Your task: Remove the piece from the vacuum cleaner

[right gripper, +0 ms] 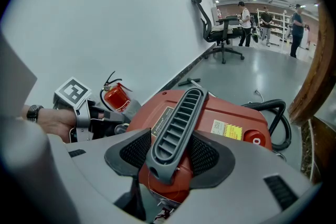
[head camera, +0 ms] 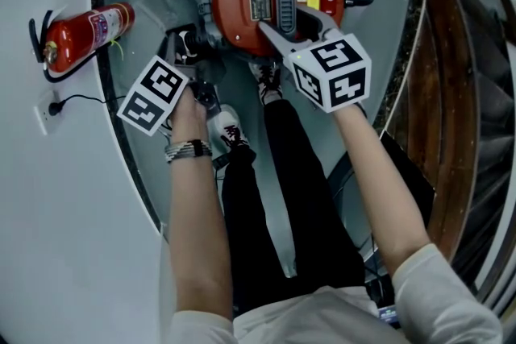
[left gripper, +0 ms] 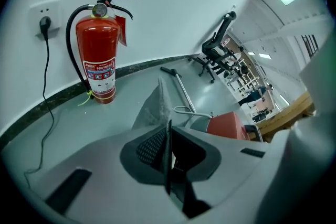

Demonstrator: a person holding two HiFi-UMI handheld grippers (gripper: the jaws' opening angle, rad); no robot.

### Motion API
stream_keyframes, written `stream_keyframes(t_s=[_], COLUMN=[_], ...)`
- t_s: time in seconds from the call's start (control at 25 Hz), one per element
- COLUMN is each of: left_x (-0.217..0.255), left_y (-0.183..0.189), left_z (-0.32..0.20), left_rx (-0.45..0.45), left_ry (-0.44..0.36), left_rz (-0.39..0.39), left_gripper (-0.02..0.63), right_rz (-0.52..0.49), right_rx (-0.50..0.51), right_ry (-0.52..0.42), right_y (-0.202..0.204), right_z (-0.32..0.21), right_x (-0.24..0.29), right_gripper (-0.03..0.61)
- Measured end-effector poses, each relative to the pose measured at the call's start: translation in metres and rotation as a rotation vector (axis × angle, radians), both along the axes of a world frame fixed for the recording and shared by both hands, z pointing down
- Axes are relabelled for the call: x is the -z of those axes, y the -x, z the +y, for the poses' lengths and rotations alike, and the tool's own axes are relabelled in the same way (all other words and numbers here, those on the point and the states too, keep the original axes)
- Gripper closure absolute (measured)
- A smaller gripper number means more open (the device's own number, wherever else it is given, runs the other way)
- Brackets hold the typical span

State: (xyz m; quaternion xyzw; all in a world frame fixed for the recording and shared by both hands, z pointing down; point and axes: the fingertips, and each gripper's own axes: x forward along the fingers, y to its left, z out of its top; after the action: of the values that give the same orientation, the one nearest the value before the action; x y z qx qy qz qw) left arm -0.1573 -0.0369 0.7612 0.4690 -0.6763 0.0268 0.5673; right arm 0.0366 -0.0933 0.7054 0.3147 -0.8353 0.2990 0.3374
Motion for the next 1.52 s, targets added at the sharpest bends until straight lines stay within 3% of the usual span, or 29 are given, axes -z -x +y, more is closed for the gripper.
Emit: stream_keyframes(t_s=[0.12, 0.2, 0.4, 0.52, 0.6, 0.76, 0.92, 1.12, 1.52], left_x=[0.000, 0.001, 0.010, 0.013, 0.013, 0.012, 0.005, 0.005, 0.001], left_y=[0.001, 0.001, -0.005, -0.017, -0.023, -0.034, -0.035, -0.026, -0.018], left_z=[-0.001, -0.001, 0.001, 0.012, 0.025, 0.043, 0.046, 0.045, 0.047], left_rx=[0.053, 0.035, -0.214, -0.358, -0.431, -0.522, -0.535, -0.533, -0.571], left_ry=[-0.010, -0.010, -0.006, -0.010, 0.001, 0.011, 0.035, 0.034, 0.046], left_rz=[0.034, 0.021, -0.127, -0.152, -0.177, -0.242, -0.263, -0.294, -0.295], left_gripper=[0.583, 0.583, 0.536, 0.450, 0.419, 0.419, 0.431, 0.542, 0.566], right_rz=[0.000, -0.001, -0.016, -0.019, -0.020, -0.022, -0.027, -0.028, -0.029], right_rx=[-0.002, -0.002, -0.012, -0.015, -0.011, -0.010, -0.013, -0.015, 0.005], right_ry=[-0.001, -0.002, -0.014, -0.015, -0.012, -0.013, -0.019, -0.019, -0.013], right_y=[0.000, 0.000, -0.001, -0.001, 0.000, 0.000, 0.000, 0.000, 0.001], right_z=[0.000, 0.000, 0.000, -0.001, 0.000, 0.000, 0.000, 0.000, -0.001], right_x=[0.000, 0.000, 0.001, 0.001, 0.001, 0.001, 0.002, 0.001, 0.002], right_gripper=[0.356, 0.356, 0.356, 0.356, 0.356, 0.356, 0.356, 0.356, 0.351])
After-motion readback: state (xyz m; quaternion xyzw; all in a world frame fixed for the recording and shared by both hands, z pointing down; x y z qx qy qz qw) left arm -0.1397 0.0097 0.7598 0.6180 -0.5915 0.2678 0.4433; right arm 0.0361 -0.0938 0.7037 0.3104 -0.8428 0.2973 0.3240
